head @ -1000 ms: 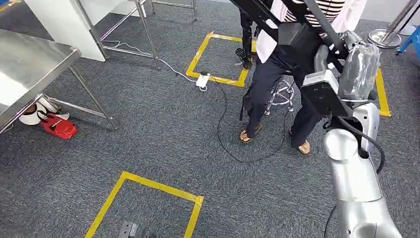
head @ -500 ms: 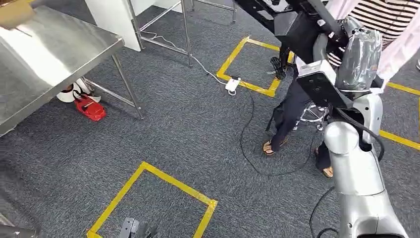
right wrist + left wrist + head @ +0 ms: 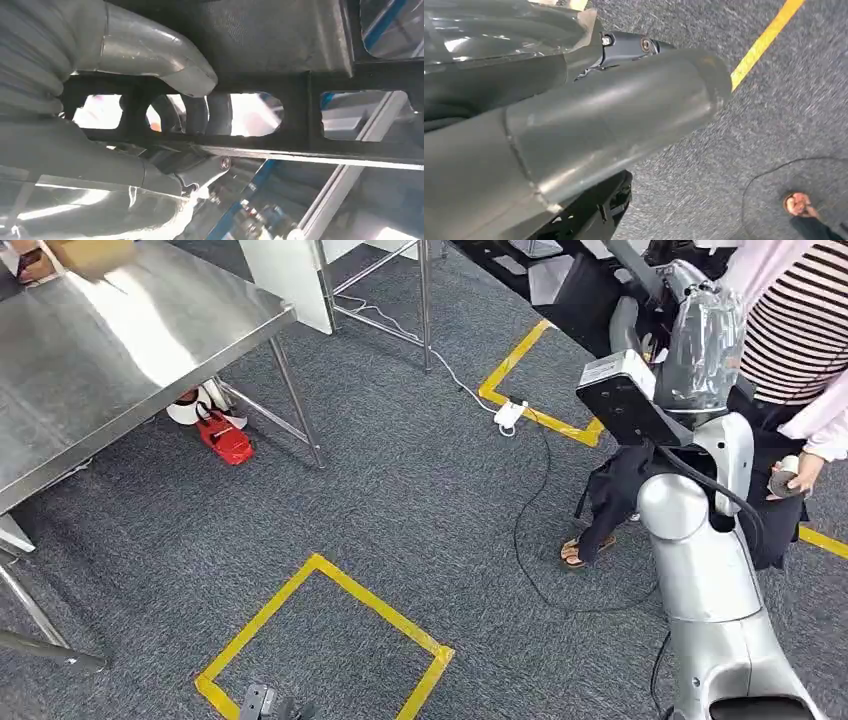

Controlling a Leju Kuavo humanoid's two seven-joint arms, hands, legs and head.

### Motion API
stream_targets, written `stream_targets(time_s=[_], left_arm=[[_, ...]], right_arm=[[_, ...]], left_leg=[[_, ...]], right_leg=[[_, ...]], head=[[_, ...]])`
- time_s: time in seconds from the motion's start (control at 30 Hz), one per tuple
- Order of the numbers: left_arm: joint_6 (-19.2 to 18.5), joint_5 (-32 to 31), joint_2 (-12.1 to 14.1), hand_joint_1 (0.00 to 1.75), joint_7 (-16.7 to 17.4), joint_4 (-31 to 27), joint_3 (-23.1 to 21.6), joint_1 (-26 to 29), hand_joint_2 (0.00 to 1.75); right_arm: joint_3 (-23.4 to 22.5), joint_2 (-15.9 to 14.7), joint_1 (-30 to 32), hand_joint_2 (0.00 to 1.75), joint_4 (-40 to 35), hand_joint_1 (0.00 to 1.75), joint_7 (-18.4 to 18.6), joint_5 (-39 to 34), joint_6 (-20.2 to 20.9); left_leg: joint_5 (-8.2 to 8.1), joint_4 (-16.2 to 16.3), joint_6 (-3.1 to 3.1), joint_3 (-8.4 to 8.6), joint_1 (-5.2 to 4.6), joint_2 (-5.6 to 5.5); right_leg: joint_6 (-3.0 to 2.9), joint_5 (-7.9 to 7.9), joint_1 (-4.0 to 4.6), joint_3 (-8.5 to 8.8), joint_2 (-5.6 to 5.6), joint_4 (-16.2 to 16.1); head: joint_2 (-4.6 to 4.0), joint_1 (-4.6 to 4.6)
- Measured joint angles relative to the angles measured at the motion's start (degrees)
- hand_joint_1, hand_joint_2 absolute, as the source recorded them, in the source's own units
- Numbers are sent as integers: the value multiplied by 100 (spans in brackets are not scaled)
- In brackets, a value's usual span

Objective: Take the parts from the cabinet and place them on the table.

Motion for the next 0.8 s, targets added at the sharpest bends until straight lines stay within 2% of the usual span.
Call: stream_targets(time_s=[0.03,0.07,0.1,0.13,0.2,0.23,0.27,0.3,0.37,0.4,0.43,0.47,0.5,0.53,0.57,0.6,0.63,0.7,0.73,0.77,0.8], left_arm=[[2,2,4,0,-2,-2,0,-3,0],[2,2,7,0,-2,-2,0,-8,0],[2,2,9,0,0,-2,0,-22,0],[2,0,7,0,0,-2,-2,-26,0],[2,0,7,0,2,-2,-2,-23,0],[4,0,13,0,2,-4,0,-23,0],[4,0,-2,0,2,-4,0,-13,0],[9,0,-2,0,2,-2,0,-31,0],[7,0,-13,0,2,-2,0,-56,0],[7,0,-13,0,2,-2,0,-56,0],[4,0,-13,0,9,-2,0,-46,0],[4,0,-13,0,9,-2,0,-39,0],[4,0,-13,0,9,-2,0,-40,0],[2,0,-15,0,9,-2,0,-43,0],[2,0,-18,0,9,-2,0,-42,0],[2,0,-11,0,11,-2,0,-43,0],[2,0,-11,0,11,-2,0,-33,0],[0,0,-7,0,13,-2,0,-6,0],[2,0,0,0,13,-2,0,-1,0],[2,0,15,0,13,-2,0,6,0],[2,0,0,0,13,-2,0,1,0]], right_arm=[[9,11,-8,175,0,175,0,2,0],[11,11,-12,175,0,175,0,2,0],[11,11,-16,175,2,175,-2,2,0],[15,9,-17,175,9,175,-2,0,0],[26,20,-11,175,22,175,-2,0,0],[26,18,-14,175,20,175,-2,0,-2],[26,4,-17,175,26,175,-2,2,-2],[28,7,-20,175,26,175,-2,0,-7],[31,-18,-5,175,37,175,-7,0,-7],[35,-22,5,175,46,175,-7,2,-9],[37,-24,9,175,57,175,-7,2,-9],[37,-31,10,175,61,175,-7,0,-9],[41,-33,6,175,59,175,-7,2,-9],[44,-33,-2,175,59,175,-7,2,-9],[44,-35,-3,175,61,175,-7,2,-9],[46,-37,-4,175,68,175,-7,0,-9],[50,-42,1,175,68,175,-7,2,-9],[63,-24,-3,175,72,175,-4,4,-9],[66,-15,-10,175,72,175,-4,2,-9],[66,-15,-19,175,72,175,-4,2,-9],[66,-4,-15,175,72,175,-4,2,-9]], left_leg=[[252,-563,42,295,-16,88],[341,-971,108,515,-64,330],[273,-1013,112,545,-118,377],[261,-1021,136,533,-124,292],[258,-1045,171,535,-135,196],[318,-1165,224,651,-88,126],[345,-1232,230,714,-83,78],[361,-1248,266,739,-66,35],[345,-1246,291,747,-63,-97],[341,-1244,295,747,-63,-178],[339,-1242,294,752,-64,-249],[333,-1238,286,760,-64,-327],[320,-1219,268,768,-57,-418],[296,-1186,240,773,-44,-496],[256,-1137,201,759,-36,-570],[217,-1063,155,708,-75,-633],[208,-1061,141,690,-69,-658],[218,-1095,114,683,-50,-718],[203,-1080,100,669,-50,-750],[151,-1013,75,671,-60,-629],[15,-806,21,574,-78,-376]], right_leg=[[3,-23,6,32,-52,-4],[7,-35,11,57,-88,-13],[56,-64,81,62,-130,-15],[63,-67,62,76,-171,-35],[110,-77,65,143,-276,-108],[153,-102,122,174,-275,-116],[152,-141,85,123,-73,-7],[108,-279,80,9,123,296],[62,-632,72,-496,236,1222],[86,-727,71,-743,251,1610],[121,-697,74,-850,258,1707],[179,-564,67,-822,258,1541],[252,-313,55,-649,265,1087],[316,-41,31,-407,308,518],[361,165,-16,-193,469,13],[302,148,9,-107,567,-54],[213,154,9,-126,479,-61],[132,149,50,-125,422,-57],[100,161,-6,-105,373,-80],[72,161,-15,-75,332,-93],[4,143,-27,-54,290,-96]], head=[[0,2],[0,6],[0,9],[0,9],[0,5],[0,15],[0,37],[0,22],[0,63],[0,61],[0,66],[0,57],[0,66],[0,61],[0,70],[0,85],[0,76],[0,70],[0,66],[0,73],[0,6]])
